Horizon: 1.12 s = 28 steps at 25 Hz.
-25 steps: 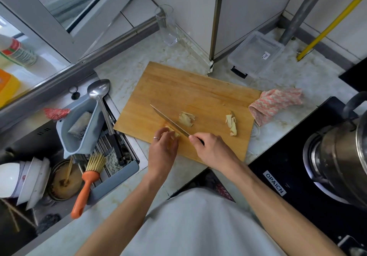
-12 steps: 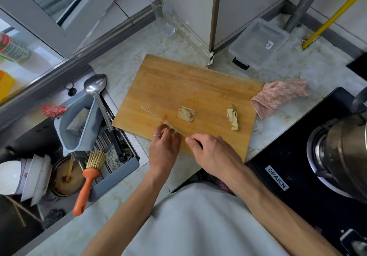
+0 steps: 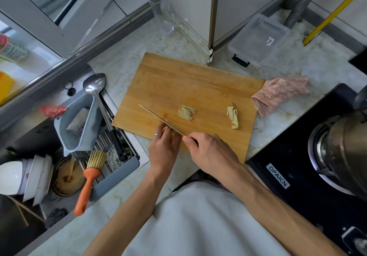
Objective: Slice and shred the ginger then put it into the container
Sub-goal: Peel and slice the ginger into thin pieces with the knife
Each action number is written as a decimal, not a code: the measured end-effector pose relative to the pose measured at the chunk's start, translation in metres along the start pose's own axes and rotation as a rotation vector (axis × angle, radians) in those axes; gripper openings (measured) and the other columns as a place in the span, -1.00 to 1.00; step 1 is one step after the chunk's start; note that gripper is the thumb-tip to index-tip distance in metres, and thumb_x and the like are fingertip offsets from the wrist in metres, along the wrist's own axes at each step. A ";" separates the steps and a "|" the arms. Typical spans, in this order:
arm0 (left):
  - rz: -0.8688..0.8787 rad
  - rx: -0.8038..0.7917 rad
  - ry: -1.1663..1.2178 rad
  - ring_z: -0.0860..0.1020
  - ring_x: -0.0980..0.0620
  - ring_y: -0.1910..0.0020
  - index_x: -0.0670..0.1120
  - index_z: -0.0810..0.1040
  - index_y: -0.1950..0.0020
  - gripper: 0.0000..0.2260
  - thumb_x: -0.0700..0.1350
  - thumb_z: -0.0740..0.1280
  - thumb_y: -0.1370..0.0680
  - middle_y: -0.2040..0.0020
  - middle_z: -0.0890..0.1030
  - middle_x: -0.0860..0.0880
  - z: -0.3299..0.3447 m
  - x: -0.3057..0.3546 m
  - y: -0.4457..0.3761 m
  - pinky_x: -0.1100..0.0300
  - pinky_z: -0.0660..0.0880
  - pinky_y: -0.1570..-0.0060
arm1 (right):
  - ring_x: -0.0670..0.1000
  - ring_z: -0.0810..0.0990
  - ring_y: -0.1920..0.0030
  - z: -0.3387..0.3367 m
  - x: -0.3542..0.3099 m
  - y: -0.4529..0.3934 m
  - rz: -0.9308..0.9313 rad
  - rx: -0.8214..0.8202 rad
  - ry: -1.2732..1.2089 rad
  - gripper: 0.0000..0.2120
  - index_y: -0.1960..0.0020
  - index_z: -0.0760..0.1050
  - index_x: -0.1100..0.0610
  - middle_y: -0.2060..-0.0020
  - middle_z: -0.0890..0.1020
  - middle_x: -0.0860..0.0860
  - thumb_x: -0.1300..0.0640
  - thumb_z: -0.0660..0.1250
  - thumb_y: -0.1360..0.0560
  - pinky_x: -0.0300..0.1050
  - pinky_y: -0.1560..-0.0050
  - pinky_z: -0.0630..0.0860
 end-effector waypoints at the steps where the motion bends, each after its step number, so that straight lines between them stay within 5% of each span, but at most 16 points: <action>1: 0.004 0.003 0.006 0.55 -0.21 0.31 -0.17 0.55 0.07 -0.71 0.06 0.25 -0.51 -0.26 0.56 -0.12 0.000 0.001 0.000 0.15 0.34 0.33 | 0.20 0.50 0.24 0.000 0.000 0.000 0.007 -0.003 -0.002 -0.63 0.06 0.49 0.04 0.34 0.52 0.01 -0.19 0.08 -0.66 -0.03 0.30 0.33; 8: 0.001 0.004 0.019 0.56 -0.23 0.30 -0.17 0.53 0.11 -0.80 -0.02 0.33 -0.52 -0.26 0.56 -0.13 0.004 -0.004 0.000 0.12 0.40 0.36 | 0.16 0.43 0.28 -0.003 -0.002 -0.005 0.025 -0.050 -0.015 -0.61 0.26 0.29 -0.01 0.40 0.40 -0.05 -0.18 0.07 -0.67 -0.03 0.39 0.25; 16: -0.015 0.025 0.106 0.51 -0.13 0.29 -0.22 0.55 0.11 -0.78 -0.05 0.29 -0.52 -0.23 0.56 -0.17 0.003 0.003 0.001 0.20 0.30 0.28 | 0.17 0.44 0.25 0.000 -0.004 -0.007 0.017 -0.046 0.021 -0.65 0.16 0.37 0.00 0.38 0.40 -0.06 -0.18 0.06 -0.67 -0.05 0.32 0.27; 22: -0.028 0.009 0.132 0.52 -0.12 0.25 -0.18 0.53 0.16 -0.71 0.04 0.25 -0.54 -0.24 0.54 -0.15 0.004 0.000 0.002 0.21 0.33 0.25 | 0.17 0.44 0.28 -0.003 -0.005 -0.016 0.036 -0.087 -0.038 -0.58 0.31 0.27 -0.02 0.41 0.40 -0.04 -0.18 0.09 -0.66 -0.05 0.40 0.25; 28: -0.047 0.014 0.134 0.55 -0.10 0.25 -0.20 0.56 0.13 -0.84 -0.11 0.37 -0.54 -0.25 0.53 -0.15 0.007 -0.005 0.002 0.18 0.42 0.26 | 0.07 0.35 0.37 -0.007 -0.005 -0.016 0.034 -0.105 -0.030 -0.57 0.34 0.23 -0.03 0.43 0.37 -0.05 -0.15 0.10 -0.67 -0.10 0.45 0.23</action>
Point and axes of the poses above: each hand's wrist, its own y-axis away from the middle knuckle, its own z-axis out of the palm, x = y × z, the point moved 6 cm from there along -y, towards the middle knuckle
